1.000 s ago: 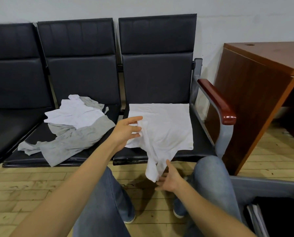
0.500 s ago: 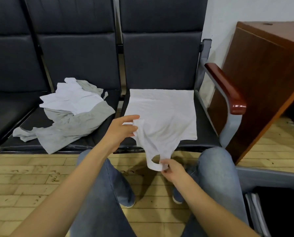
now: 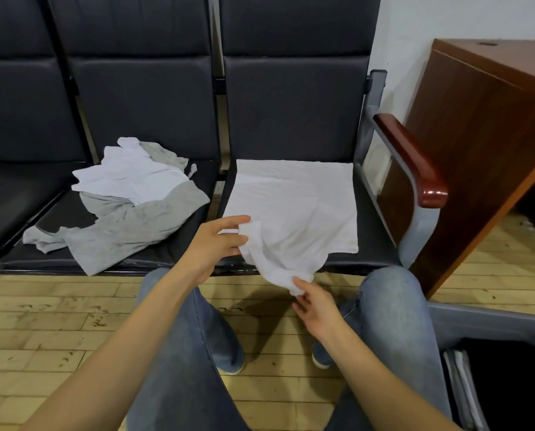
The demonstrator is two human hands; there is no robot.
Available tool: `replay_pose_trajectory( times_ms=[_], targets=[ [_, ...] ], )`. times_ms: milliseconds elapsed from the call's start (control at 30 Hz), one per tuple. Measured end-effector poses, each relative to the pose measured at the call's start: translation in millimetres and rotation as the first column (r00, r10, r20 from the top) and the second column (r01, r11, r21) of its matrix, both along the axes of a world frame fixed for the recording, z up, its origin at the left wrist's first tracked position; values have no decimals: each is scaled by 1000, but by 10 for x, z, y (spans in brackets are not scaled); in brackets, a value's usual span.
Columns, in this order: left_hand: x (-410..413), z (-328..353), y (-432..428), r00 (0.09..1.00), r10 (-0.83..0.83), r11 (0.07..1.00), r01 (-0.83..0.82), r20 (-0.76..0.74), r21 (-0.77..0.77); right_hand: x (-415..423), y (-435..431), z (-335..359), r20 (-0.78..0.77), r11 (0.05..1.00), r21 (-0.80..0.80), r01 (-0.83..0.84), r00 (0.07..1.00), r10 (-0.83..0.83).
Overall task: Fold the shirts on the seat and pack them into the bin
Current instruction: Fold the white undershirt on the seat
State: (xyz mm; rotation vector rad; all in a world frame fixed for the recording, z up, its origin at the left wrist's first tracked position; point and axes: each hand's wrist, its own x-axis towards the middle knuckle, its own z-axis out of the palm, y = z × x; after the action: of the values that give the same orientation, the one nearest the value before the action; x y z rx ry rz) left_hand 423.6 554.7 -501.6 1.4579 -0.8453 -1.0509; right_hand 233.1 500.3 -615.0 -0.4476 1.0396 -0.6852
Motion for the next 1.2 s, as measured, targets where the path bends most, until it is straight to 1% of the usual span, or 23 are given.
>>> replay_pose_trajectory(
  times_ms=[67,133,267,333,367,433,467,533,567,633,733,767,800,833,867,900,933,967,1000,1067,1133,1200],
  targets=[
    [22,5,17,999,17,1000,-17,32,3,-125,-34,190,-152,972,-234,-18,988,-19],
    [21,14,36,998,36,999,-35,59,-6,-238,-98,454,-283,913,-400,-86,958,-34],
    [2,94,27,994,67,998,-65,88,-28,-456,-346,1011,-437,796,-566,-215,897,-68],
    [-13,208,18,991,62,998,-59,115,-31,-541,-459,1305,-445,750,-614,-246,893,-72],
    [-16,278,16,990,43,999,-38,134,-36,-575,-505,1445,-418,728,-640,-246,906,-62],
    [-22,429,31,987,-22,998,31,161,-54,-624,-554,1690,-375,678,-673,-295,926,30],
    [-19,496,47,982,-53,996,64,179,-56,-642,-563,1780,-393,655,-665,-357,914,99],
    [0,577,76,963,-93,995,101,252,-16,-682,-562,1896,-484,623,-607,-494,851,203],
    [10,590,88,949,-105,994,105,297,17,-706,-565,1923,-541,607,-585,-538,816,202],
    [10,579,120,910,-101,995,85,403,58,-751,-570,1973,-639,572,-581,-579,760,121],
    [-2,521,124,849,-14,1000,-1,528,28,-814,-563,2034,-668,536,-602,-592,741,70],
    [3,502,116,831,12,1000,-20,556,9,-828,-564,2041,-701,507,-599,-620,712,43],
    [-10,509,113,800,29,1000,-28,600,-11,-839,-561,2050,-766,464,-571,-677,643,-6],
    [-18,524,100,752,35,999,-27,659,-22,-848,-555,2069,-847,414,-504,-758,528,-62],
    [-37,554,92,704,36,999,-10,709,-42,-848,-545,2094,-911,364,-409,-837,394,-118],
    [-66,589,85,670,40,997,19,741,-71,-841,-532,2118,-943,317,-327,-890,284,-174],
    [-103,627,78,653,44,993,55,756,-106,-833,-523,2147,-948,274,-286,-918,230,-218],
    [-132,661,70,658,46,987,84,751,-134,-821,-529,2163,-943,235,-289,-928,233,-238],
    [-151,691,68,687,42,984,99,725,-151,-810,-540,2170,-929,203,-327,-923,275,-247],
    [-150,727,65,778,24,981,101,627,-164,-793,-584,2169,-887,164,-427,-889,377,-266],
    [-119,722,72,807,-6,981,119,591,-152,-801,-644,2156,-844,194,-522,-830,470,-260],
    [-103,729,108,833,-77,979,168,547,-118,-827,-642,2182,-803,256,-595,-762,577,-149]
  ],
)
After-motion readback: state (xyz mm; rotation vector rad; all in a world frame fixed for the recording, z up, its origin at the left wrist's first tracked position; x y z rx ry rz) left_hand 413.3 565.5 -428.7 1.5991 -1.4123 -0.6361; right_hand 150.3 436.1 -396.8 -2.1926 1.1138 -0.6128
